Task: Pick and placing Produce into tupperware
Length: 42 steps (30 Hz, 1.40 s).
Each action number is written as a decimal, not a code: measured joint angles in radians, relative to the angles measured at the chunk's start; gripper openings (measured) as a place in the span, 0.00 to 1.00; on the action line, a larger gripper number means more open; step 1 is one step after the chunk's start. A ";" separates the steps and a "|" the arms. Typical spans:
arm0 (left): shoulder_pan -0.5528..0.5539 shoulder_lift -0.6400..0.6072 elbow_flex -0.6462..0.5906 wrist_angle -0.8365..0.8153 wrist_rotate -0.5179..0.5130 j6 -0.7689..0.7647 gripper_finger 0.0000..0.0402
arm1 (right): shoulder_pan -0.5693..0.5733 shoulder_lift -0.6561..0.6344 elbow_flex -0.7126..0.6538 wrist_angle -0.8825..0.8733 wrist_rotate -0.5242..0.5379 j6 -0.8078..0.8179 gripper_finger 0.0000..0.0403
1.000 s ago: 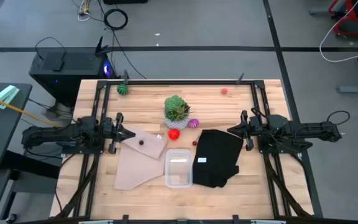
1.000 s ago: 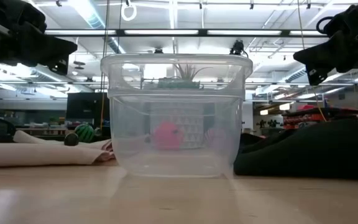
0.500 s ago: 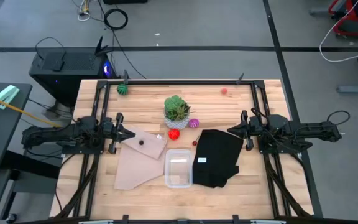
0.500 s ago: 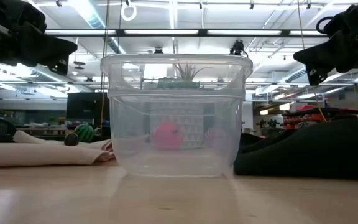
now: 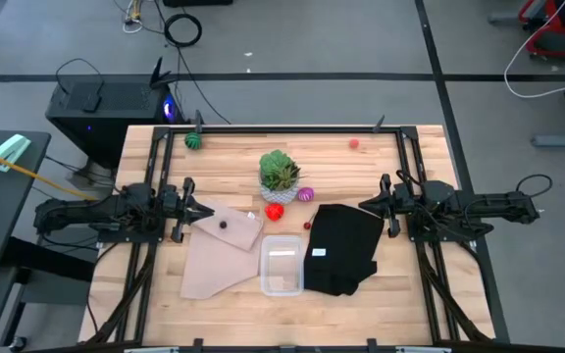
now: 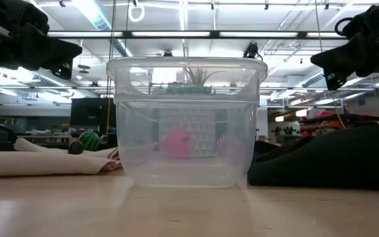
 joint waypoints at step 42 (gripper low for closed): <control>0.000 0.000 0.000 0.000 0.000 0.000 0.10 | 0.000 0.000 0.000 0.000 0.000 0.000 0.03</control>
